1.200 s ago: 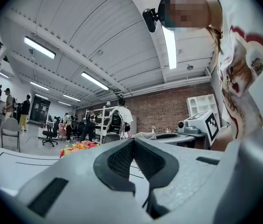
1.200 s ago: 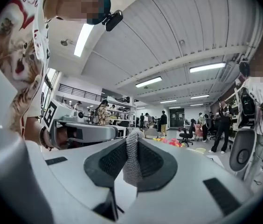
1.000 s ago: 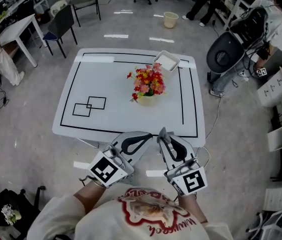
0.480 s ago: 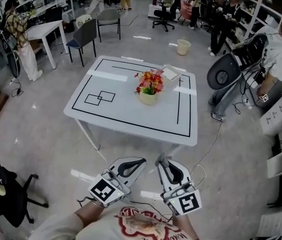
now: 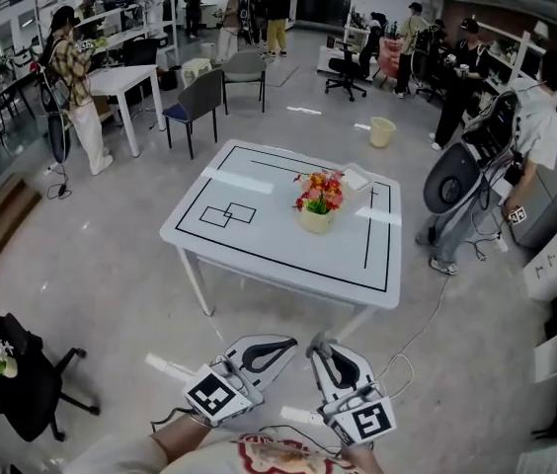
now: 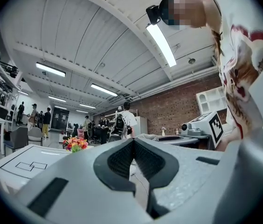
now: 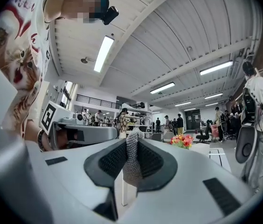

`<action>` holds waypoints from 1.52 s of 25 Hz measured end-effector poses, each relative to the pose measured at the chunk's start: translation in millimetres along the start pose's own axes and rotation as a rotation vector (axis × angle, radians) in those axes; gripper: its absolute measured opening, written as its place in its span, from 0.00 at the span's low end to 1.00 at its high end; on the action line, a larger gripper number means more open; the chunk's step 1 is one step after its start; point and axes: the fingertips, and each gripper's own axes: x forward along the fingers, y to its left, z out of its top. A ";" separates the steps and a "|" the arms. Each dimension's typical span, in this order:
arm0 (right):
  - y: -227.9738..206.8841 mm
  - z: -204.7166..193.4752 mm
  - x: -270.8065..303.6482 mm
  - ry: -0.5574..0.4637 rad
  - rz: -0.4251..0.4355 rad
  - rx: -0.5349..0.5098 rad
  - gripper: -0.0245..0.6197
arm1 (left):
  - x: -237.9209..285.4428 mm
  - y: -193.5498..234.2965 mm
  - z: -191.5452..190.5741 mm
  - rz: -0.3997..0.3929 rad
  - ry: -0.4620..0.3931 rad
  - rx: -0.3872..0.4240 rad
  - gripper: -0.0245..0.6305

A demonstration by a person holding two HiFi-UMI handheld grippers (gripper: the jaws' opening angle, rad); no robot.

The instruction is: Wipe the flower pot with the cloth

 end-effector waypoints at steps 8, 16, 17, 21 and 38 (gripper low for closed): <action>65.9 0.3 2.3 0.011 -0.005 0.011 0.12 | -71.2 -4.1 4.7 0.003 -0.003 -0.024 0.04; 163.0 11.1 -2.8 0.003 -0.003 0.013 0.12 | -169.2 -18.1 17.7 0.023 0.018 -0.013 0.04; 174.0 12.7 -4.8 0.000 -0.009 0.012 0.12 | -178.8 -22.0 18.5 0.014 0.015 -0.004 0.04; 209.6 16.4 -8.7 -0.013 -0.044 -0.007 0.12 | -211.5 -36.5 18.8 -0.030 -0.007 -0.007 0.04; 298.7 40.0 -31.5 -0.022 -0.013 -0.106 0.12 | -270.6 -69.0 34.8 -0.046 -0.050 -0.006 0.04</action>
